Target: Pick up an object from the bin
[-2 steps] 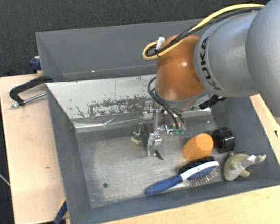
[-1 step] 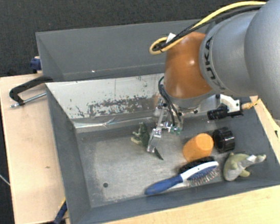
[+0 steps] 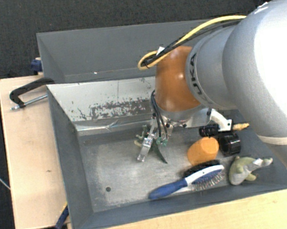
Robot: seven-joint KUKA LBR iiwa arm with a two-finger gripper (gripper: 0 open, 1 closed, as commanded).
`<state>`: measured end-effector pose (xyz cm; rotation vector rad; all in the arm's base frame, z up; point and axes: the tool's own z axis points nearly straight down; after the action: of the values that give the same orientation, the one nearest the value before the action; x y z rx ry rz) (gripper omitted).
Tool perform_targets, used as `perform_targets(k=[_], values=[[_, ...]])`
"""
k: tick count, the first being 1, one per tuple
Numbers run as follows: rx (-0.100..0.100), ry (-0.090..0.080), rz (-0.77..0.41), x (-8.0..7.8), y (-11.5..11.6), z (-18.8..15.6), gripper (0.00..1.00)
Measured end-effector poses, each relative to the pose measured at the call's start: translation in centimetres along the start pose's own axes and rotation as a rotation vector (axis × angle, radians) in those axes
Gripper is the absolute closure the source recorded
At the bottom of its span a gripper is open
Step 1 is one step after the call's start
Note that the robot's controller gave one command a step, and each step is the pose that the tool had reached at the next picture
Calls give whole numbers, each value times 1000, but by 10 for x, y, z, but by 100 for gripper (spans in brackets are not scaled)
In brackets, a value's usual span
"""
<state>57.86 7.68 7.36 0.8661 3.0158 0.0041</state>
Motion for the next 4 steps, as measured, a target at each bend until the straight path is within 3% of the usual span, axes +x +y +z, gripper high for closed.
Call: perform_targets(k=[1, 2, 3, 4], values=[[2, 1, -1, -1, 1, -2, 0], [-4, -13, 0, -5, 1, -5, 100], [0, -3, -1, -6, 3, -7, 100], [0, -5, -4, -8, 4, -10, 100]])
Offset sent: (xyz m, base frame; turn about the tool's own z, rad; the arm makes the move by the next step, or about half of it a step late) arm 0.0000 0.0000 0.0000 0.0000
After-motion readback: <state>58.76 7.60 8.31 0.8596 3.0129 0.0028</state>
